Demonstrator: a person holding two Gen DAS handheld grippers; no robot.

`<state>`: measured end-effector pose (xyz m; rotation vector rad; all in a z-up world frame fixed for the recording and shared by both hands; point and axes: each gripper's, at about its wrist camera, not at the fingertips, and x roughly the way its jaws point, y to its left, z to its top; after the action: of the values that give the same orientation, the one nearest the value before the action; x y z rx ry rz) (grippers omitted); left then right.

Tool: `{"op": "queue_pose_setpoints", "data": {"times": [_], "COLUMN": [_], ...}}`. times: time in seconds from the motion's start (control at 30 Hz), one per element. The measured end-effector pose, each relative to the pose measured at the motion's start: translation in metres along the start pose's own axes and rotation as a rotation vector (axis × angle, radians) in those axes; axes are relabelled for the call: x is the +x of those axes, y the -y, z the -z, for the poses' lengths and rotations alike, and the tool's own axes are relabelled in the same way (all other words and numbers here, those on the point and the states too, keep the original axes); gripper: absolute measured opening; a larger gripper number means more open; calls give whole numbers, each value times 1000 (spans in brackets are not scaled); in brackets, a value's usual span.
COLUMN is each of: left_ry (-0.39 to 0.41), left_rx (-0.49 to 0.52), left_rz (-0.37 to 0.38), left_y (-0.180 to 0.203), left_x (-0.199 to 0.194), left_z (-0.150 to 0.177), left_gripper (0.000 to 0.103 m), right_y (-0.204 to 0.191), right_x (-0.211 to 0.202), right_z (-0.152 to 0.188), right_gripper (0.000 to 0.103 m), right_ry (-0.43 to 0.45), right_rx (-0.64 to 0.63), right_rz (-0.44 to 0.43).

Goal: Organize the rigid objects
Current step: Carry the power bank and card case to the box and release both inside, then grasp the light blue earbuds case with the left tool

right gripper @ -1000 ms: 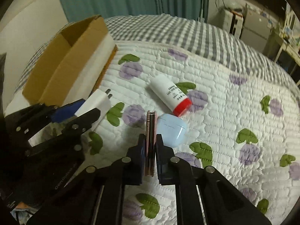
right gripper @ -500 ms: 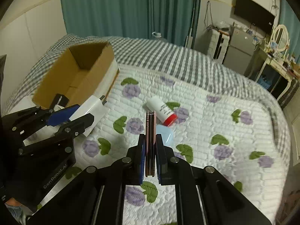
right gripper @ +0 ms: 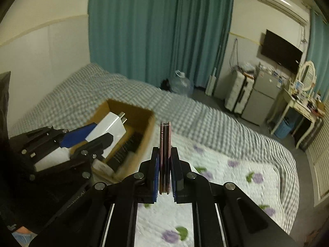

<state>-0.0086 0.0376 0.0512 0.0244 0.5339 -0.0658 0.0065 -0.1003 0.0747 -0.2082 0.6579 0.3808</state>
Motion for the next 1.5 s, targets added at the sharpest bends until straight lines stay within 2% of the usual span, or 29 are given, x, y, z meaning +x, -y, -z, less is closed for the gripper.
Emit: {"op": "queue_pose_setpoints", "data": {"times": [0.2, 0.43, 0.67, 0.93, 1.13, 1.27, 1.37, 1.4, 1.43, 1.47, 1.5], "left_ry": [-7, -82, -154, -214, -228, -228, -188, -177, -167, -157, -144], "left_rx": [-40, -64, -60, -59, -52, -68, -64, -61, -57, -54, -54], "left_rz": [-56, -96, -90, -86, -96, -123, -136, -134, -131, -135, -140], "left_y": [-50, -89, -100, -100, -99, -102, -97, -95, -91, -86, -81], "left_x": [18, 72, 121, 151, 154, 146, 129, 123, 117, 109, 103], "left_z": [0, 15, 39, 56, 60, 60, 54, 51, 46, 42, 39], "left_gripper": [23, 23, 23, 23, 23, 24, 26, 27, 37, 57, 62], "right_y": [-42, -70, -67, -62, -62, -60, -53, -49, -47, -43, -35], "right_x": [24, 94, 171, 223, 229, 213, 196, 187, 182, 173, 161], "right_z": [-33, -43, -31, -17, -12, -12, -16, -17, -18, -19, -19], "right_gripper": [9, 9, 9, 10, 10, 10, 11, 13, 26, 43, 51], "right_ry": [28, -48, -140, -197, -201, -164, -144, -133, -127, -114, -92], "right_rx": [-44, -64, -53, -47, -34, -33, -35, -37, -38, -35, -25], "right_rz": [-59, -107, -121, -137, -144, -147, -133, -118, -110, -98, -79]}}
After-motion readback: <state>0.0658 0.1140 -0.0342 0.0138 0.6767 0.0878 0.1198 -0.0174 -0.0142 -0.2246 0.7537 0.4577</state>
